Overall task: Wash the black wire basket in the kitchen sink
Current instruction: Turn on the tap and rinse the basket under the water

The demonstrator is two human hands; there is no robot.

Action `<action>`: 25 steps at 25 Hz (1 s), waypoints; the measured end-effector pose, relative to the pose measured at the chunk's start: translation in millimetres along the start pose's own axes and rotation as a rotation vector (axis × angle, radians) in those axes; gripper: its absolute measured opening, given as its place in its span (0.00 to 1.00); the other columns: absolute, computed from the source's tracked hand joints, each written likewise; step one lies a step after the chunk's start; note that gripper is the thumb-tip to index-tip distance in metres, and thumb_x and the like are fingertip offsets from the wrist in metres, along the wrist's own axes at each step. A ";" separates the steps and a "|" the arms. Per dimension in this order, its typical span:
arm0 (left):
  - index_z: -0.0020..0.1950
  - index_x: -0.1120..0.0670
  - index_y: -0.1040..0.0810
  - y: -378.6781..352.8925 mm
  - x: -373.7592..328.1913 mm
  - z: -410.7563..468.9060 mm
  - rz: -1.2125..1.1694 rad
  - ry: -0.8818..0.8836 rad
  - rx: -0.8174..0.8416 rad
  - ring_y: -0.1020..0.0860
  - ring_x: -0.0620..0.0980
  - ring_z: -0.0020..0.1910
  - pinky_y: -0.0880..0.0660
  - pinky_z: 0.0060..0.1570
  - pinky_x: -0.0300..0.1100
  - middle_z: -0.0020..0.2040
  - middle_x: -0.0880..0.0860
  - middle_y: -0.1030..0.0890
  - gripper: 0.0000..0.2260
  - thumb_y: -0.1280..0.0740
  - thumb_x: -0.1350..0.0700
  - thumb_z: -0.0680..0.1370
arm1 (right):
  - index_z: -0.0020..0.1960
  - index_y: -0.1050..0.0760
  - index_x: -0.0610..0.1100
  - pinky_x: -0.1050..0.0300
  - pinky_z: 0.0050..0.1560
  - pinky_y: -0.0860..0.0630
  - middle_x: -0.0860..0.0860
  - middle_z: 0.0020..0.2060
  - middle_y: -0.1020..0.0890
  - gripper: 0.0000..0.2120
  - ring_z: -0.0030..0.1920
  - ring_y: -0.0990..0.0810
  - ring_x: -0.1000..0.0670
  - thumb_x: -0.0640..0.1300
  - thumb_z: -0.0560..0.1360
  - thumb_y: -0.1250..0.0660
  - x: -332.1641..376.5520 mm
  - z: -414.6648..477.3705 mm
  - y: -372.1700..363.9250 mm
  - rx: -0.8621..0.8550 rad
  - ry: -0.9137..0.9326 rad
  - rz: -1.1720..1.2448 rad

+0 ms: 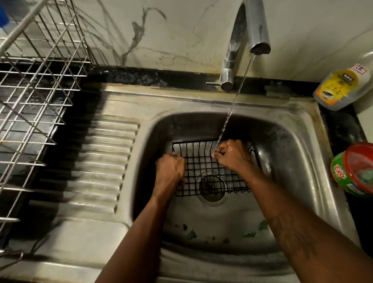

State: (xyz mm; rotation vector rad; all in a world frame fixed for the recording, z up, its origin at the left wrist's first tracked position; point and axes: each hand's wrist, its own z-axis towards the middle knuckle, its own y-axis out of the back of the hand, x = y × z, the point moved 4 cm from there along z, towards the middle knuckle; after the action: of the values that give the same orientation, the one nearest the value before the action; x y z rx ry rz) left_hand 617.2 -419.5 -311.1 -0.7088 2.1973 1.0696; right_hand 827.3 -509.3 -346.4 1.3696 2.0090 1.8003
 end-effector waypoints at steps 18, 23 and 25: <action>0.46 0.54 0.18 -21.0 -75.1 -1.7 0.919 -0.633 0.032 0.20 0.55 0.38 0.25 0.38 0.46 0.40 0.52 0.22 0.08 0.31 0.50 0.79 | 0.65 0.21 0.48 0.46 0.53 0.22 0.49 0.61 0.21 0.14 0.55 0.22 0.43 0.46 0.80 0.33 -3.3 -30.9 31.7 -0.468 0.025 -0.104; 0.53 0.54 0.24 -24.6 -49.9 -6.0 0.856 -0.596 0.217 0.24 0.54 0.44 0.22 0.46 0.49 0.47 0.54 0.22 0.12 0.34 0.47 0.78 | 0.72 0.26 0.48 0.55 0.46 0.18 0.48 0.60 0.20 0.21 0.48 0.17 0.49 0.40 0.80 0.33 24.0 -22.2 14.8 -0.330 0.145 0.157; 0.59 0.54 0.25 -27.7 -46.4 -0.8 0.762 -0.604 0.095 0.22 0.56 0.46 0.23 0.47 0.49 0.48 0.56 0.22 0.14 0.35 0.46 0.80 | 0.65 0.19 0.45 0.49 0.52 0.17 0.44 0.55 0.15 0.14 0.51 0.16 0.46 0.38 0.81 0.34 39.5 -18.8 8.0 -0.237 0.264 0.228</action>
State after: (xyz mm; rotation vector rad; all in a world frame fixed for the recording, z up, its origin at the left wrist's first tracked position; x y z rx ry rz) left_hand 667.5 -425.5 -292.3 0.5074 1.9533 1.2915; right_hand 796.9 -497.6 -316.1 1.3982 1.7292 2.3430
